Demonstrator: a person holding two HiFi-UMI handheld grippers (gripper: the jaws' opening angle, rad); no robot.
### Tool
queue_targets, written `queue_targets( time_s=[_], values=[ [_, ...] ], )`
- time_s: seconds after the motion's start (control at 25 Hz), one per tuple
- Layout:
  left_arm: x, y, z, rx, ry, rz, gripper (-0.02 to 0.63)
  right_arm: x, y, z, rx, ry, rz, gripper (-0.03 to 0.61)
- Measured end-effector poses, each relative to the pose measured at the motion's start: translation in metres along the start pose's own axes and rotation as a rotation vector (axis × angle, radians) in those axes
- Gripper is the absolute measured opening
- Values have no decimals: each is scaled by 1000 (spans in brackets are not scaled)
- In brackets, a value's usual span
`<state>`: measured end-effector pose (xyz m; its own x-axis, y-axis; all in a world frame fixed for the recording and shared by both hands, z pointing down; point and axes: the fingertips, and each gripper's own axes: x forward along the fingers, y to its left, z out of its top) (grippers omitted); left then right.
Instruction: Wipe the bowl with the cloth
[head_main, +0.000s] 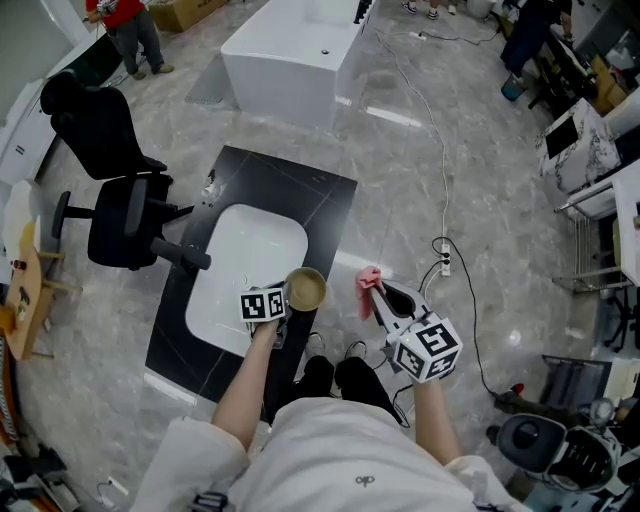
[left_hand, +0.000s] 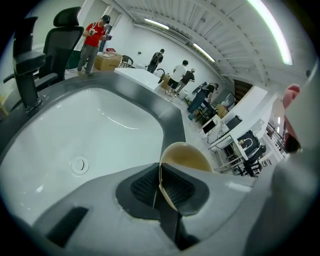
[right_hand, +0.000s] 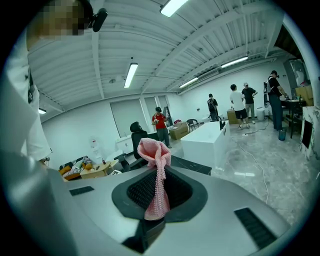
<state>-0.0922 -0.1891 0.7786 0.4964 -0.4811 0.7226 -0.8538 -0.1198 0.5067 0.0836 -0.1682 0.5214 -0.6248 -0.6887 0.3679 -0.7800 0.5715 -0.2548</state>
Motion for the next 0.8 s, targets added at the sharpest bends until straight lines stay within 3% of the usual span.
queue_targets(
  time_s=[0.36, 0.8],
  values=[
    [-26, -16, 23, 2, -69, 6, 25, -7, 2, 14, -22, -36, -3, 26],
    [-95, -66, 92, 140, -237, 39, 25, -9, 19, 72, -111, -164, 31, 26]
  ],
)
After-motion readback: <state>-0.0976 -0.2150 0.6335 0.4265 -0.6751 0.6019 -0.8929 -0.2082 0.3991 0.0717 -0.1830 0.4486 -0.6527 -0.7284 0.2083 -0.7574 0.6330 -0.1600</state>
